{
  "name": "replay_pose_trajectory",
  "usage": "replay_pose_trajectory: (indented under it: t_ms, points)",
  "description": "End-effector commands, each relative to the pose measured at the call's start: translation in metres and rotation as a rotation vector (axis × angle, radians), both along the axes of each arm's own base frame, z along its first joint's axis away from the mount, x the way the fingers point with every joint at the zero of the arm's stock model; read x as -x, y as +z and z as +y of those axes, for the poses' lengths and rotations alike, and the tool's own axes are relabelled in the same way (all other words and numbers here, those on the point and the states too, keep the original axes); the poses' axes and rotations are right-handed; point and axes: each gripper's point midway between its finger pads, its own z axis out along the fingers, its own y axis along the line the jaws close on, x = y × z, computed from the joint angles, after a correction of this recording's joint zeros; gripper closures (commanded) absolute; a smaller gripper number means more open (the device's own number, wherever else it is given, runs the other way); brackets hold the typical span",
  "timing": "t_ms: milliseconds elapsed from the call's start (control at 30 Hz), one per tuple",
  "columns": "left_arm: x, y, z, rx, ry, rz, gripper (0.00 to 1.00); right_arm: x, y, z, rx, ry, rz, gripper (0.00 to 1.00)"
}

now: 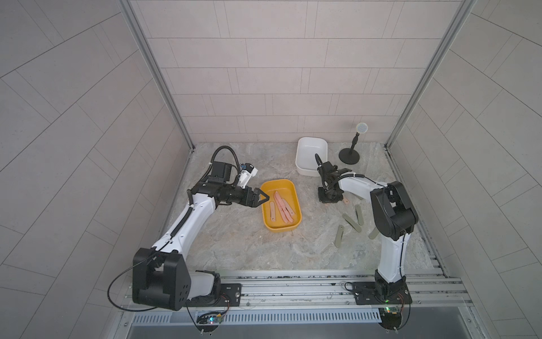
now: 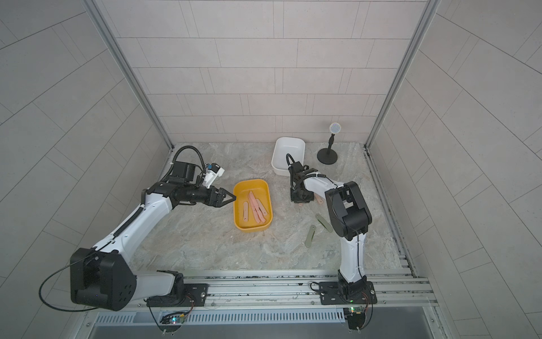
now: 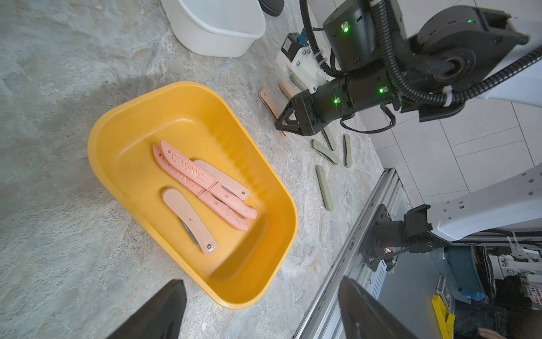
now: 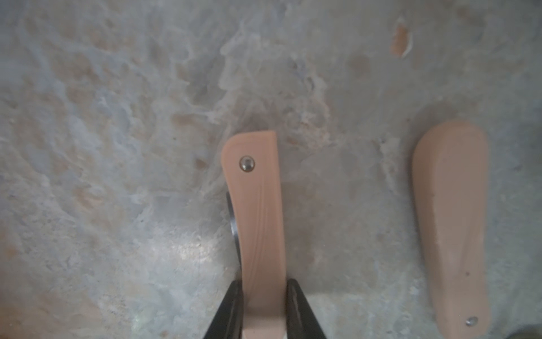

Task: Place the fruit knives into the storage box by color
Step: Pick up the fruit knife from the center of the board.

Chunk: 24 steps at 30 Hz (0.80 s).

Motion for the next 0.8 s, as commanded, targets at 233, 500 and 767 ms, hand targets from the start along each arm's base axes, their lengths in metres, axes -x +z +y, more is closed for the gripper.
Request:
replay_pose_trajectory:
  t_ms: [233,500,767]
  points:
    - [0.003,0.001,0.006,0.016,0.005,-0.004,0.12,0.033,-0.012,0.002,0.037,0.024,0.085,0.70]
    - [0.003,0.002,0.006,0.016,0.006,-0.006,0.12,0.034,-0.015,0.000,0.047,0.022,0.092,0.63]
    - [0.003,0.002,0.007,0.016,0.009,-0.008,0.12,0.039,-0.029,0.002,0.032,0.024,0.123,0.66]
